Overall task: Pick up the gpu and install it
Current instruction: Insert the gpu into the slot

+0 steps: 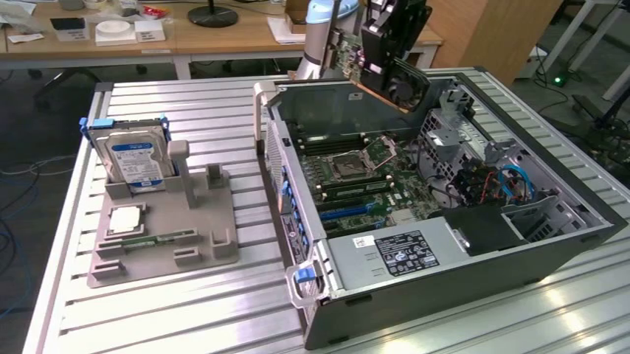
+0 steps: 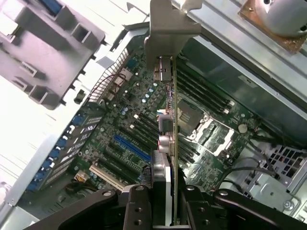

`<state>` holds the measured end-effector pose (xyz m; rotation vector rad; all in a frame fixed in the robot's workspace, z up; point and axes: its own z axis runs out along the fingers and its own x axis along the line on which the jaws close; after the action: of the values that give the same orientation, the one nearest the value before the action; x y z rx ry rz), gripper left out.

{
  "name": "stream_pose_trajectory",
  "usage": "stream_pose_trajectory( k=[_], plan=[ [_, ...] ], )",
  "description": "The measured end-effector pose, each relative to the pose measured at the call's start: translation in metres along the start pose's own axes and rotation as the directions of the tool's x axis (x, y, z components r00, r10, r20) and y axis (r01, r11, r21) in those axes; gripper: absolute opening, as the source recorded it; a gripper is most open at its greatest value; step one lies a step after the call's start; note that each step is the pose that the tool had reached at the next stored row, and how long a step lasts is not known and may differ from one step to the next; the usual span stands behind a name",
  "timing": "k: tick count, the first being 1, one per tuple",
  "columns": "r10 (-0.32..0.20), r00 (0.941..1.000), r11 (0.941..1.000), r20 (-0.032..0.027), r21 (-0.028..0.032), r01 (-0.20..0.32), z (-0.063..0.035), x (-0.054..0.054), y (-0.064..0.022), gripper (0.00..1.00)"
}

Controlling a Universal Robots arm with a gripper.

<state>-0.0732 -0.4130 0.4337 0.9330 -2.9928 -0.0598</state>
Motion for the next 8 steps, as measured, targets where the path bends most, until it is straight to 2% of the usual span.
stream_pose_trajectory(
  k=[4, 8],
  plan=[
    [-0.062, 0.9981, 0.9981, -0.0023, -0.0004, 0.062, 0.0001, 0.0000, 0.0000, 0.28],
    [-0.129, 0.9916, 0.9916, -0.0043, -0.0006, 0.129, 0.0002, 0.0000, 0.0000, 0.28]
  ],
)
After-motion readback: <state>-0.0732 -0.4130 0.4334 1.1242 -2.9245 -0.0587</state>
